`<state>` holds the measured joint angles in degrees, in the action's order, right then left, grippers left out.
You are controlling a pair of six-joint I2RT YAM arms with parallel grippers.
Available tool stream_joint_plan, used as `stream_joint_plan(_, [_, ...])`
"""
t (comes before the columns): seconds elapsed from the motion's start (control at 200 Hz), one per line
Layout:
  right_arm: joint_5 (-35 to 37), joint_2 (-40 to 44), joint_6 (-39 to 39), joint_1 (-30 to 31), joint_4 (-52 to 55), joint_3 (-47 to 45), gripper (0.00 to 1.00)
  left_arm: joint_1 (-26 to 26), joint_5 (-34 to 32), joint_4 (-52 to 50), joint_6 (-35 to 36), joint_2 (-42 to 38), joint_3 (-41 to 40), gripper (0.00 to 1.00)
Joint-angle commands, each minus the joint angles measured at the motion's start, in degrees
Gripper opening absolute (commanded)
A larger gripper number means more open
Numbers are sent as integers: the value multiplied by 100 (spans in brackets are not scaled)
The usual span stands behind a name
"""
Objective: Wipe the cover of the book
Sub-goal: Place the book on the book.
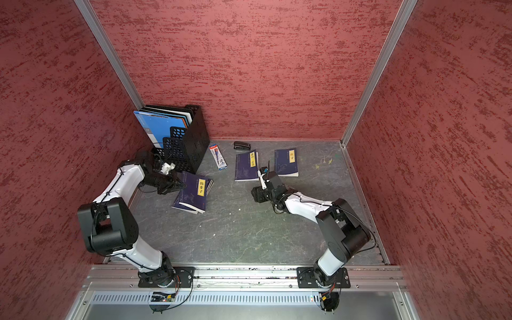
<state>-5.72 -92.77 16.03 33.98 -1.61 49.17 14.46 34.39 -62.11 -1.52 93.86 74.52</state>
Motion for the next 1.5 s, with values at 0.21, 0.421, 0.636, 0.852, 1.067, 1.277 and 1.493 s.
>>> stream_joint_plan(0.21, [-167,175,-32,-5,-199,-214,69,-82,-510,-283,525,504,603,0])
stream_joint_plan(0.421, [-158,242,-12,-5,-209,-261,70,-143,-963,-436,662,935,773,0])
stream_joint_plan(0.636, [-192,205,13,-5,-261,-280,70,-296,-1463,-443,777,1122,934,0])
stream_joint_plan(0.852, [-226,164,31,-4,-296,-278,70,-607,-1901,-504,1004,1369,1212,1])
stream_joint_plan(1.067, [-199,182,8,-6,-275,-293,70,-655,-2090,-470,1109,1575,1297,1])
stream_joint_plan(1.277, [-210,135,6,-5,-280,-269,70,-767,-2260,-460,1233,1627,1437,8])
stream_joint_plan(1.493, [-218,110,-11,-6,-248,-248,70,-804,-2663,-438,1225,1671,1442,16])
